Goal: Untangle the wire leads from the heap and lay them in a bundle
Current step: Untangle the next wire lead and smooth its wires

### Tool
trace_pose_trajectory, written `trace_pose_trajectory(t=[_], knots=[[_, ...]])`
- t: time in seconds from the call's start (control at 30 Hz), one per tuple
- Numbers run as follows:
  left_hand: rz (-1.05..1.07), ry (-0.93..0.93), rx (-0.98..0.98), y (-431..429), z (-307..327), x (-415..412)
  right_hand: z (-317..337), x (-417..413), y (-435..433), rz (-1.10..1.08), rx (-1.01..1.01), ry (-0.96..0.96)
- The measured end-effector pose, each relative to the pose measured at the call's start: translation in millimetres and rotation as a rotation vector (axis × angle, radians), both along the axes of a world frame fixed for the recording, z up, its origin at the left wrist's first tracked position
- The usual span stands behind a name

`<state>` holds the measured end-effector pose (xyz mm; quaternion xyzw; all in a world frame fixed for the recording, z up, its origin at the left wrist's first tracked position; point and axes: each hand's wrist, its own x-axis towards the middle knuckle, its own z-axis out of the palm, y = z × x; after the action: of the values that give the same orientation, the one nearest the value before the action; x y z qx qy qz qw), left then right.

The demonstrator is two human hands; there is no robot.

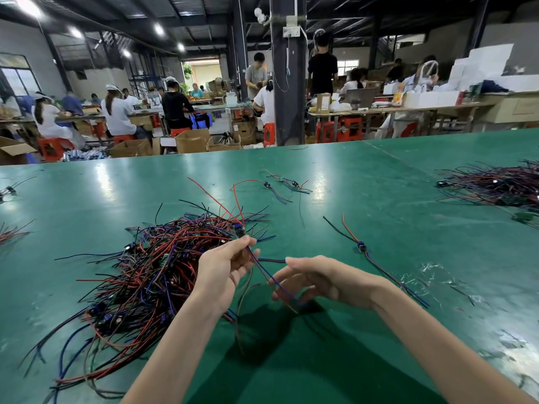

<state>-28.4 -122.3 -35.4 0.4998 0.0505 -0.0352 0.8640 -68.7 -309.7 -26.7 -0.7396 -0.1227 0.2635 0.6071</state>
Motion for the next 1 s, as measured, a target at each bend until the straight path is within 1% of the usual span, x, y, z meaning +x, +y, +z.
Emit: trace_pose_trajectory(t=[0.13,0.23,0.33,0.43,0.53,0.67,0.77,0.87,0.93,1.0], knots=[[-0.092,0.020,0.049,-14,-5,-10,-8,-1,5,-0.202,0.097,-0.112],[-0.109,0.020,0.117,-22,-8,-15,-14,-4,17,-0.264,0.181,-0.135],[-0.128,0.041,0.142,-26,-13,-17,-14,-6,20,-0.331,0.193,-0.145],[-0.192,0.045,0.170,-28,-16,-19,-12,-6,19,-0.384,0.196,-0.158],[-0.262,0.058,0.136,-32,-17,-21,-7,-3,13,-0.478,0.213,-0.173],[-0.269,0.088,0.097,-32,-17,-20,4,7,-13,-0.666,0.224,-0.183],[-0.278,0.088,0.096,-28,-18,-18,5,17,-46,-0.812,0.088,-0.210],[-0.266,0.084,0.113,-28,-20,-18,-6,23,-78,-0.896,-0.194,-0.165],[-0.258,0.079,0.125,-28,-20,-18,-13,26,-93,-0.925,-0.389,-0.100],[-0.253,0.069,0.145,-28,-20,-19,-17,27,-99,-0.941,-0.563,-0.079]])
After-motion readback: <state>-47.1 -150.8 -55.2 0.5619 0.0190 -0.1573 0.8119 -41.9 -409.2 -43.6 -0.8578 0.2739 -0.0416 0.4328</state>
